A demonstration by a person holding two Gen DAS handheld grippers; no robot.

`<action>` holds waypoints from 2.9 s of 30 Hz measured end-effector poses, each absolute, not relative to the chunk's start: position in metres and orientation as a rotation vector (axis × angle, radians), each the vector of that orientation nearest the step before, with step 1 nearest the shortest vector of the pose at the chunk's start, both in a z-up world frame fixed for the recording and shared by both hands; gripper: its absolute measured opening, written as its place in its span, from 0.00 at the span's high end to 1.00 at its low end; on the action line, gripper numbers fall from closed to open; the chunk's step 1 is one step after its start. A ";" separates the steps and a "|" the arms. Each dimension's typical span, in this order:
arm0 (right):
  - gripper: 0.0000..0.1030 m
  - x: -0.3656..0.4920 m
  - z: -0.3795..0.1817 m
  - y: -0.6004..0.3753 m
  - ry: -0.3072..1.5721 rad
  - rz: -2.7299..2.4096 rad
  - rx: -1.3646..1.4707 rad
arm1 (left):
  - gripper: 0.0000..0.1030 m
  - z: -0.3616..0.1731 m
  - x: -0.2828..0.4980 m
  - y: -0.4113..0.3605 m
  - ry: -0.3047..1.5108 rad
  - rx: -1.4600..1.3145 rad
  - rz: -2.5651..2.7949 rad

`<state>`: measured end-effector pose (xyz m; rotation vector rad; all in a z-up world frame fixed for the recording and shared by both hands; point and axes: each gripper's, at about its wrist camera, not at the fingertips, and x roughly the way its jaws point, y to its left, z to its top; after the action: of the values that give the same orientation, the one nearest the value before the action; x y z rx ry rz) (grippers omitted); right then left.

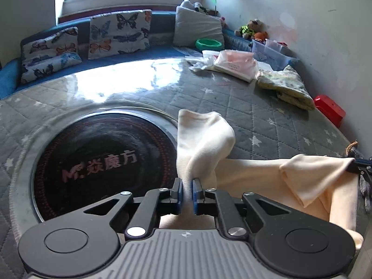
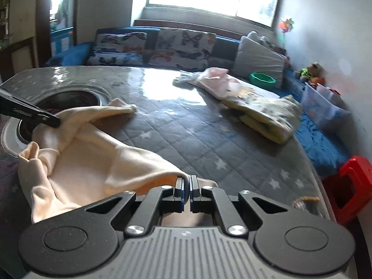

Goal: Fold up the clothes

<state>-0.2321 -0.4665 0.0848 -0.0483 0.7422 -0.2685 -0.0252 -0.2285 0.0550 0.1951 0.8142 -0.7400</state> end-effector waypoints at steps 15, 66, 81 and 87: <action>0.97 -0.282 0.095 -0.481 0.746 -0.413 -0.036 | 0.92 0.071 -0.058 -0.113 0.805 0.091 -0.617; 0.31 -0.220 0.053 -0.472 0.886 -0.440 -0.166 | 0.08 0.065 -0.033 -0.175 0.779 0.188 -0.710; 0.19 -0.193 0.044 -0.434 0.863 -0.138 -0.093 | 0.12 0.047 -0.001 -0.204 0.806 0.210 -0.678; 0.17 -0.197 0.041 -0.448 0.878 -0.193 -0.094 | 0.11 0.046 0.001 -0.210 0.801 0.219 -0.688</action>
<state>-0.1967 -0.4479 0.0405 -0.0936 0.8782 -0.1935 0.0012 -0.2098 0.0458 0.2191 0.8013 -0.6882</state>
